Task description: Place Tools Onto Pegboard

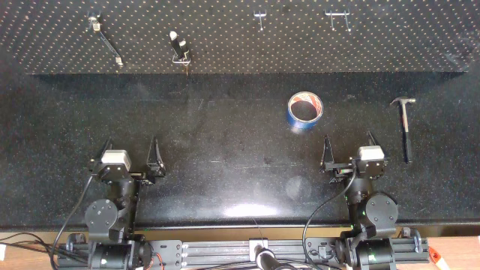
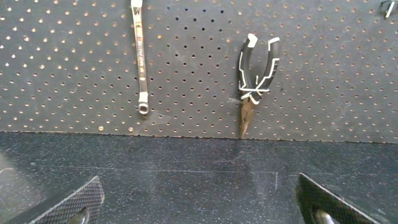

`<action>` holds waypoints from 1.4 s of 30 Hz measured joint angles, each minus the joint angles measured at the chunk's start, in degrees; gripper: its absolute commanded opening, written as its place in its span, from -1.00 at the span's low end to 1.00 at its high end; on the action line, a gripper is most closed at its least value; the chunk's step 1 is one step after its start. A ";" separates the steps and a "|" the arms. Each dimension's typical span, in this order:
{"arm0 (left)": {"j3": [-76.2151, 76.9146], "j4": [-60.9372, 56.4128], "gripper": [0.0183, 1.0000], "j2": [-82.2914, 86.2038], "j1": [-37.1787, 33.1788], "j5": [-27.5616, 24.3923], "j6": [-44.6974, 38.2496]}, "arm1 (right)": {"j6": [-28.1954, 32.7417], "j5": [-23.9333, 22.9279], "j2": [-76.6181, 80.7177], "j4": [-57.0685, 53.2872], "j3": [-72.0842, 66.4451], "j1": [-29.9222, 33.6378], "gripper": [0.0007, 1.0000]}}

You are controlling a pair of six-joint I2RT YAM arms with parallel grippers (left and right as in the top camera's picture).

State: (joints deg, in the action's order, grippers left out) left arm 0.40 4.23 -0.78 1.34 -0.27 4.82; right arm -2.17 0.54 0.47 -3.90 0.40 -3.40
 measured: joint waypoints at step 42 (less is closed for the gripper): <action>0.00 0.02 0.99 0.11 0.00 0.00 0.00 | -10.75 5.64 82.53 -40.98 62.12 -13.18 0.92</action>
State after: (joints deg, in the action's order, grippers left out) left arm 0.40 4.25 -0.67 1.34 -0.27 4.82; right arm -12.93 6.17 83.00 -44.88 62.52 -16.58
